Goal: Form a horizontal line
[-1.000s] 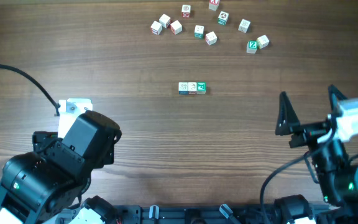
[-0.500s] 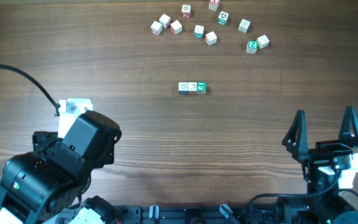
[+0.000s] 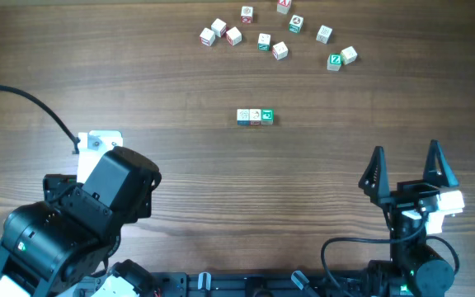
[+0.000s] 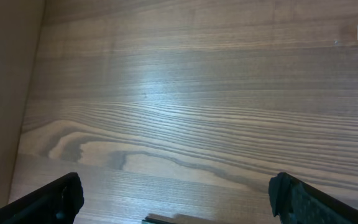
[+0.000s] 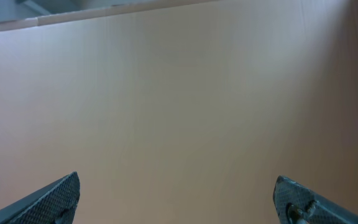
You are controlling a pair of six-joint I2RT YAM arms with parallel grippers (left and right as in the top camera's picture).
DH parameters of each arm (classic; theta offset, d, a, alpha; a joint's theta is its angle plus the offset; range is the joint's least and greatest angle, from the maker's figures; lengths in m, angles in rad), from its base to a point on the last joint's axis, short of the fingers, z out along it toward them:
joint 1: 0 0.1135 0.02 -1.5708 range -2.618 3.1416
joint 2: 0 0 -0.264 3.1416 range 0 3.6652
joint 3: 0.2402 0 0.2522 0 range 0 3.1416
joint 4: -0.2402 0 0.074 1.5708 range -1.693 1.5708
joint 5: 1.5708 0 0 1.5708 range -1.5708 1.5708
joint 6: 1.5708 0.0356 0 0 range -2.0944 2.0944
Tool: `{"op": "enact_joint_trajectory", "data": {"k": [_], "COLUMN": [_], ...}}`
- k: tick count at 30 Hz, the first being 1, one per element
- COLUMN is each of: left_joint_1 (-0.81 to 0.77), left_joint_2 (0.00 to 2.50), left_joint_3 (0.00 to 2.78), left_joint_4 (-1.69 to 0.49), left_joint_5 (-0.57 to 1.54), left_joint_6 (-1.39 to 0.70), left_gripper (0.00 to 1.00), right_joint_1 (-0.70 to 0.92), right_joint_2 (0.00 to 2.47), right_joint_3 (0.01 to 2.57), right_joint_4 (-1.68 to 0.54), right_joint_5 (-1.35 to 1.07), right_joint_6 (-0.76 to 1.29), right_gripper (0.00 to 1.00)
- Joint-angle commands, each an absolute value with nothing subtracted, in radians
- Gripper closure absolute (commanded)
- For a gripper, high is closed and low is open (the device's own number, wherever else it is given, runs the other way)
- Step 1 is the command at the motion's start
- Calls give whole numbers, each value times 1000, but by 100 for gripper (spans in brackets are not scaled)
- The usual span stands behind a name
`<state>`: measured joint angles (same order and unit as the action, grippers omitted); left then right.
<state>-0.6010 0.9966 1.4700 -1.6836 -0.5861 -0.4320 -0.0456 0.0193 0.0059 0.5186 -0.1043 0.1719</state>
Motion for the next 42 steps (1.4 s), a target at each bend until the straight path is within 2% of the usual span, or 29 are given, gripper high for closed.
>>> {"op": "enact_joint_trajectory", "data": {"k": [1,13,42], "left_joint_1": [-598,-598,-598], "left_joint_2": [994,994,994], "left_joint_3": [1472,1472,1472], "left_joint_4": [-1684,-1684,-1684], "left_joint_5": [-592,-592,-592], "left_joint_6": [-453,-453,-453], "left_gripper": [0,0,0], "right_joint_1": [-68,-79,-79], "right_joint_2": [3,3,4], "right_joint_3": [5,5,5], "right_joint_4": [476,-4,1], "right_joint_5": [-95,-75,-68], "right_joint_6": [183,186,186], "right_gripper": [0,0,0]}}
